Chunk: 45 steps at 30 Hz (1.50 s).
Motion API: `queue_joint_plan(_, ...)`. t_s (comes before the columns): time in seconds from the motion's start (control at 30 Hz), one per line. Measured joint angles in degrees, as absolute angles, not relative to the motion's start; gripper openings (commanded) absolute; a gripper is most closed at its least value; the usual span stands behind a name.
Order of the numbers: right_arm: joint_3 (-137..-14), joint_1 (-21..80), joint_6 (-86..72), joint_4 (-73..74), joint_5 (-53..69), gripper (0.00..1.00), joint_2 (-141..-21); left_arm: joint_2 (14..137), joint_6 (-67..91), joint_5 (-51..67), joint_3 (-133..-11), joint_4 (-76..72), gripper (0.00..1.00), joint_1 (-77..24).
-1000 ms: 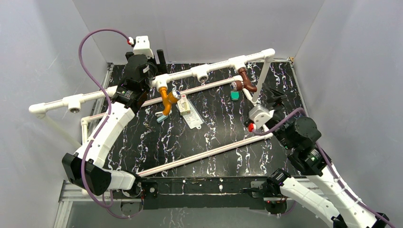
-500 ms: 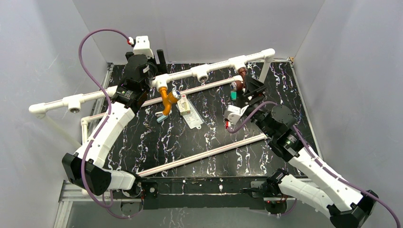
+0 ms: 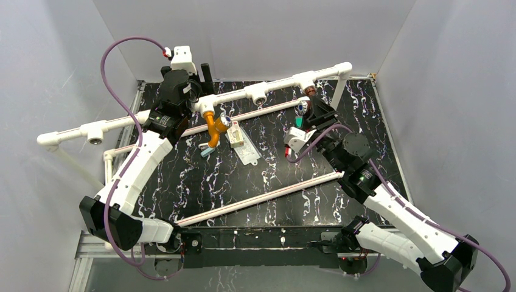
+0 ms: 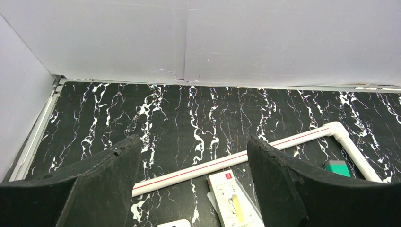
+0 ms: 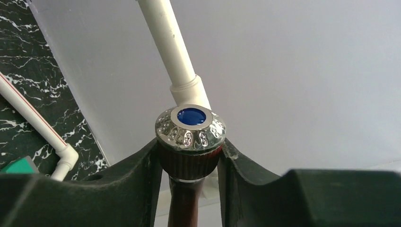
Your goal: Install the water faucets
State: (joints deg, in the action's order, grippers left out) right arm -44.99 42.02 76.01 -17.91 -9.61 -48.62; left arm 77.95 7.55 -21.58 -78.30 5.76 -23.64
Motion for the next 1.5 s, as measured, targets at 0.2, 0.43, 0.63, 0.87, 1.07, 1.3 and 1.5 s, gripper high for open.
queue_joint_plan(0.2, -44.3, 42.1, 70.2, -19.7, -10.4, 0.01, -48.3, 78.0, 7.6, -21.5, -78.3, 5.8, 0.8, -23.6)
queue_joint_plan(0.43, -42.5, 42.0, 58.0, -23.6, -11.0, 0.01, -47.1, 78.0, 7.6, -21.0, -78.4, 6.2, 0.8, -23.6)
queue_joint_plan(0.63, -40.6, 42.0, 41.8, -29.9, -15.1, 0.01, -46.8, 78.0, 7.6, -20.5, -78.5, 6.5, 0.8, -23.7)
queue_joint_plan(0.87, -40.7, 42.0, 17.0, -31.9, -21.7, 0.01, -46.8, 78.0, 7.6, -20.5, -78.5, 6.5, 0.8, -23.7)
queue_joint_plan(1.07, -42.7, 41.9, -7.5, -29.2, -29.1, 0.01, -46.9, 78.0, 7.6, -20.5, -78.5, 6.5, 0.8, -23.7)
queue_joint_plan(1.3, -45.2, 41.6, -33.6, -22.7, -36.2, 0.01, -47.5, 78.0, 7.5, -20.6, -78.5, 6.4, 0.8, -23.4)
queue_joint_plan(1.5, -45.6, 40.9, -56.8, -17.8, -39.9, 0.01, -48.1, 78.0, 7.5, -20.6, -78.5, 6.3, 0.8, -23.3)
